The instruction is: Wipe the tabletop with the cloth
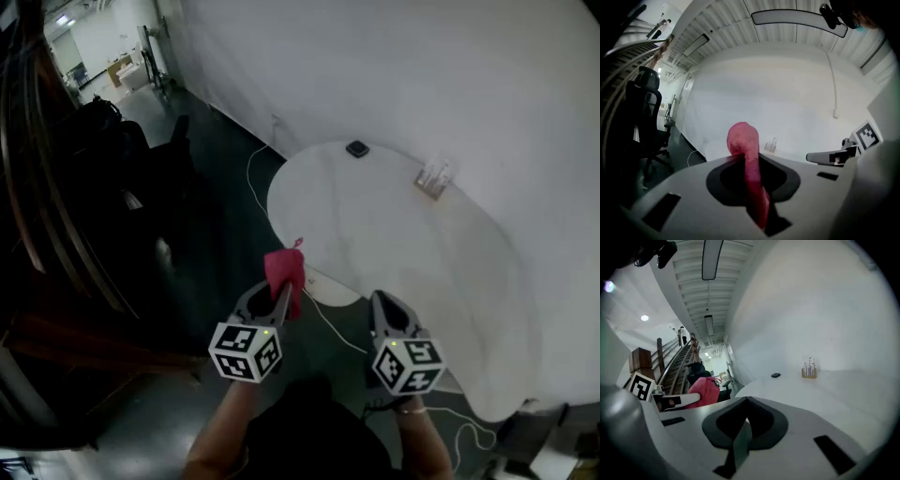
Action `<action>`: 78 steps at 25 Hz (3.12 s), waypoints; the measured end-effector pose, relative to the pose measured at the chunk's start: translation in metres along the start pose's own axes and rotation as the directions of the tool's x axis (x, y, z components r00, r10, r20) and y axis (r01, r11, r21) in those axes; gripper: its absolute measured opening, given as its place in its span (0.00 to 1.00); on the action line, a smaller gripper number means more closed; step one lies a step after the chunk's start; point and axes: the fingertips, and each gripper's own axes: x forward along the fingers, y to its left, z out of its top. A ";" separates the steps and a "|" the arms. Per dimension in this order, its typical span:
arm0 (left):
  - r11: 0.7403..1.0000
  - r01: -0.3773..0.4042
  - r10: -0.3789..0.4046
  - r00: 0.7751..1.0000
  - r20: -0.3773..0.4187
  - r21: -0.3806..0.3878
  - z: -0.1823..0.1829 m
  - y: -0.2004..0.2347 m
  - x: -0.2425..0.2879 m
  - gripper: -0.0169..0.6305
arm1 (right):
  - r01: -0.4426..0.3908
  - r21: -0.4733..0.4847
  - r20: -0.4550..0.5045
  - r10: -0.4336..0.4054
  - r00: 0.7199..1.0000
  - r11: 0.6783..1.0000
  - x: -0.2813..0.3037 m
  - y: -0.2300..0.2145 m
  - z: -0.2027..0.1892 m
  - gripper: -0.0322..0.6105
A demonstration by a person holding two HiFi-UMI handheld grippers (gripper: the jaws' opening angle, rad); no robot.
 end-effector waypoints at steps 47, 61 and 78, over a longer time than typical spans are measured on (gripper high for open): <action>0.983 0.177 -0.182 0.965 -0.189 -0.042 0.064 0.183 0.230 0.12 | 0.293 0.095 0.032 -0.297 0.954 0.951 0.209 -0.039 0.095 0.05; 0.754 0.612 -0.626 0.561 -0.541 -0.239 -0.043 -0.032 0.231 0.11 | 0.456 0.256 -0.003 -0.471 0.882 0.852 0.144 -0.099 0.067 0.05; 0.927 0.372 -0.243 0.669 -0.702 0.035 -0.078 0.084 0.203 0.11 | 0.354 0.234 -0.037 -0.356 0.934 0.905 0.179 -0.092 0.061 0.05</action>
